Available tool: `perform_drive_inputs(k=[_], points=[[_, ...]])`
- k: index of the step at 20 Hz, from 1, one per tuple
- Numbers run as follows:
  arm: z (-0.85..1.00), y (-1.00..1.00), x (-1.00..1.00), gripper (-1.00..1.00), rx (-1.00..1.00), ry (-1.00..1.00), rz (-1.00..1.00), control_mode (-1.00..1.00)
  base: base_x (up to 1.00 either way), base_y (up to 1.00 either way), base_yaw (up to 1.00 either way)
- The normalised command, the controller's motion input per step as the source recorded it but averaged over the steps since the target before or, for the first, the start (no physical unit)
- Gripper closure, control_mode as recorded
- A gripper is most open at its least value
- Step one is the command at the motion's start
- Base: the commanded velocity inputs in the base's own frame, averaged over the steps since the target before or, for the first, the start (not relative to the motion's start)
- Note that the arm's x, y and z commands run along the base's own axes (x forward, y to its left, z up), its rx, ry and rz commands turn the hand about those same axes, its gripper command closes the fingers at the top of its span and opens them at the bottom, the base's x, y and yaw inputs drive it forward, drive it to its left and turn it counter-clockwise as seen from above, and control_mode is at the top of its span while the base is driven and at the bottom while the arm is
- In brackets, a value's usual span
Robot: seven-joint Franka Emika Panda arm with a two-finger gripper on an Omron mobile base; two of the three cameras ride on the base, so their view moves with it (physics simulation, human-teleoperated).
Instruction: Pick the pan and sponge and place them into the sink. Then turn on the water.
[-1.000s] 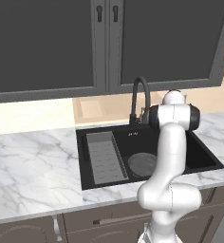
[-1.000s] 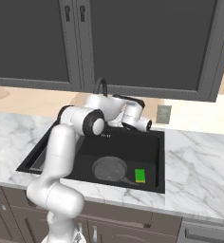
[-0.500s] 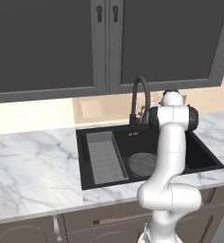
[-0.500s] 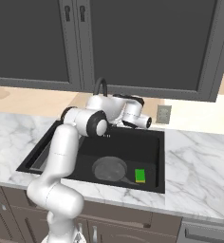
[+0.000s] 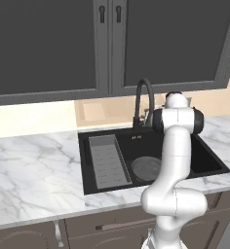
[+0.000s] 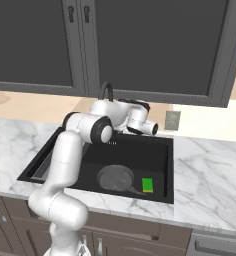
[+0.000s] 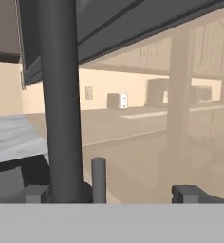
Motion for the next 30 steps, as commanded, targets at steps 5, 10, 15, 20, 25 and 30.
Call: perform_drive_inputs(k=[5,10,15,20,25,30], points=[[0.0,0.16,0.0,1.0,0.0,0.07,0.0,-1.0,0.0,0.0,0.0],[0.0,0.07,0.0,1.0,0.0,0.08,0.0,-1.0,0.0,0.0,0.0],[-0.1,-0.02,0.0,1.0,0.0,0.05,0.0,-1.0,0.0,0.0,0.0],[-0.08,-0.2,0.0,1.0,0.0,0.01,0.0,-1.0,0.0,0.0,0.0],[-0.1,-0.42,0.0,1.0,0.0,0.0,-0.04,-1.0,0.0,0.0,0.0],[-0.11,-0.53,0.0,1.0,0.02,0.0,-0.06,-1.0,0.0,0.0,0.0]])
